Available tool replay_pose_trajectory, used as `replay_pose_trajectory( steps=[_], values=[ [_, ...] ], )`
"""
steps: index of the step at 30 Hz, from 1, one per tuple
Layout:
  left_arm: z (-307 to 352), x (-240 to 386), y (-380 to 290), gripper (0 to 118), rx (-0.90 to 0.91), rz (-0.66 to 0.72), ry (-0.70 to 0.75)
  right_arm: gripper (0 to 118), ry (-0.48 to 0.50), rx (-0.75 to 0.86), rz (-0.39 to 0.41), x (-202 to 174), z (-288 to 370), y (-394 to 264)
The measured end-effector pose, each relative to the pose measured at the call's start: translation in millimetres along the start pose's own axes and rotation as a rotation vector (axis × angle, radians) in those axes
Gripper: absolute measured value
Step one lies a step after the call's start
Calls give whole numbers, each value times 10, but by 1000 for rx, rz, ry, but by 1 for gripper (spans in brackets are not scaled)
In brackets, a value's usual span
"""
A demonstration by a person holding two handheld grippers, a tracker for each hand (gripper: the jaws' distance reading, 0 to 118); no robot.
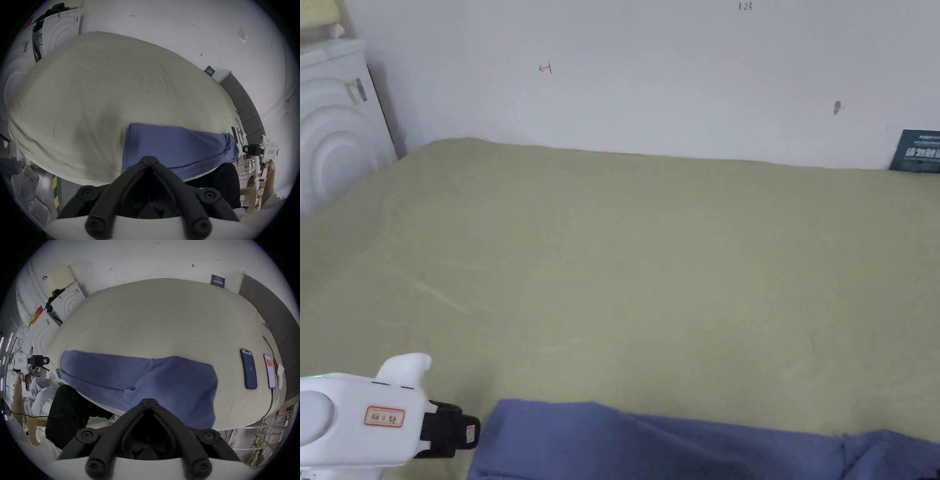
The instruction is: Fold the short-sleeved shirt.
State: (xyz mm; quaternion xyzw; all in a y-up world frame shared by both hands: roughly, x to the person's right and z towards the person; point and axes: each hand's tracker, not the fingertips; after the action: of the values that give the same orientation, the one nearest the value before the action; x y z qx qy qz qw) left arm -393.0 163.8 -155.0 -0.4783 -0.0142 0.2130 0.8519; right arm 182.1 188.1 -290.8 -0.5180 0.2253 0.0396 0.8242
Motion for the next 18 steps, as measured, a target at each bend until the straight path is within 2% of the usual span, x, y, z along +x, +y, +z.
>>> replay_pose_trajectory(
  steps=[4,7,10,11,13,14,15,16,18],
  values=[
    [-222,-367,112,0,-3,8,-172,0,22,-13,5,-41,-89,-10],
    [-484,-683,183,0,-56,78,-324,0,37,-13,-7,-53,-93,-17],
    [-740,-935,182,1,-88,123,-381,0,39,-21,-10,-79,-99,-33],
    [-806,-986,178,14,-87,130,-372,0,31,-27,-6,-85,-98,-34],
    [-916,-1192,153,74,-74,149,-359,0,19,-37,-2,-91,-107,-33],
    [-953,-1251,138,82,-62,176,-357,0,16,-41,-5,-91,-106,-33],
    [-923,-1315,105,92,-10,225,-540,0,18,-43,-8,-91,-106,-34],
    [-916,-1337,110,96,15,253,-591,0,19,-47,-7,-96,-123,-30],
    [-923,-1276,65,96,7,235,-533,0,10,-61,-4,-116,-152,-25]
  ],
)
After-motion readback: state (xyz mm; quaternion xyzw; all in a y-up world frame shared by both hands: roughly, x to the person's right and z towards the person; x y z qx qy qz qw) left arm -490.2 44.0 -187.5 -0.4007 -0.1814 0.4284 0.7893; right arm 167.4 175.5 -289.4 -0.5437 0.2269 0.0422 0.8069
